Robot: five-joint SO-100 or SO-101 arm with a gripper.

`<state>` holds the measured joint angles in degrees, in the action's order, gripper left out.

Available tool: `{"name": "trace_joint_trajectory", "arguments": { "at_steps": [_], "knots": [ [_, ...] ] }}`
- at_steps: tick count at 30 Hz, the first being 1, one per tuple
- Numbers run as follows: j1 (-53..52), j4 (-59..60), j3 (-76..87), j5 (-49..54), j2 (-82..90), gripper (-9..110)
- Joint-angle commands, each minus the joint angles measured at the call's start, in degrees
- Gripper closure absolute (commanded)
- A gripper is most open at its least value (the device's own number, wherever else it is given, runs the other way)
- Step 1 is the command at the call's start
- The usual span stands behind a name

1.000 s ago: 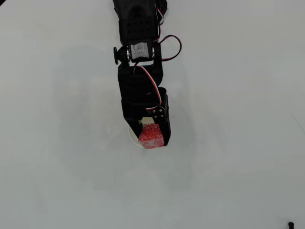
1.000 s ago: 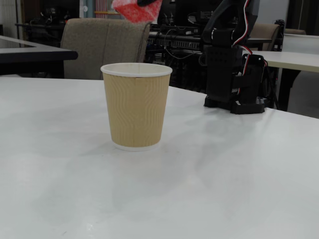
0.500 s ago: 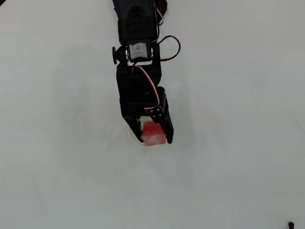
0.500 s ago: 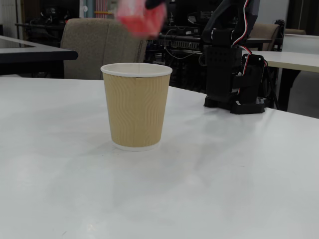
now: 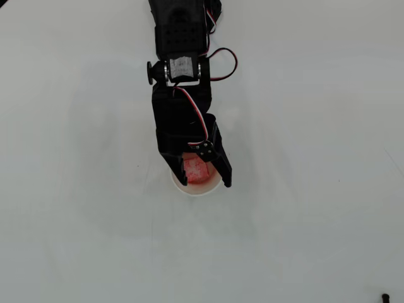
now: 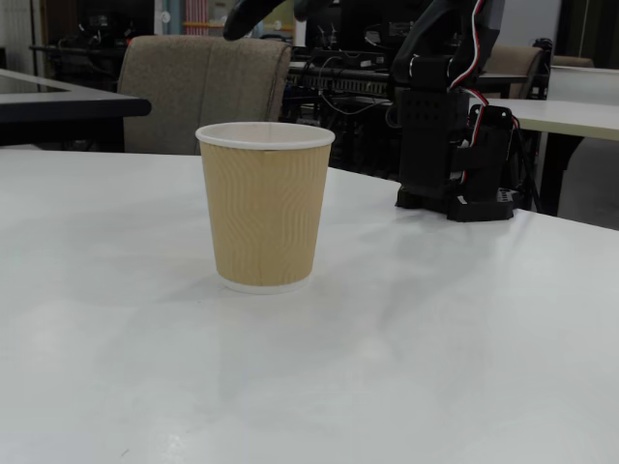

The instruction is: Grasp a red cube and put it in the cup.

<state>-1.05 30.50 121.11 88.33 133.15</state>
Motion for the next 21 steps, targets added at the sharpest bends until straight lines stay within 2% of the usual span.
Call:
{"name": "trace_joint_trajectory", "arguments": {
  "at_steps": [1, 9, 21],
  "knots": [
    [-1.0, 0.9, -1.1, 0.4, 2.0, 74],
    [-1.7, 5.4, -0.5, -0.2, 4.1, 74],
    [-1.1, 12.0, 8.0, -0.4, 17.9, 74]
  ]
}}
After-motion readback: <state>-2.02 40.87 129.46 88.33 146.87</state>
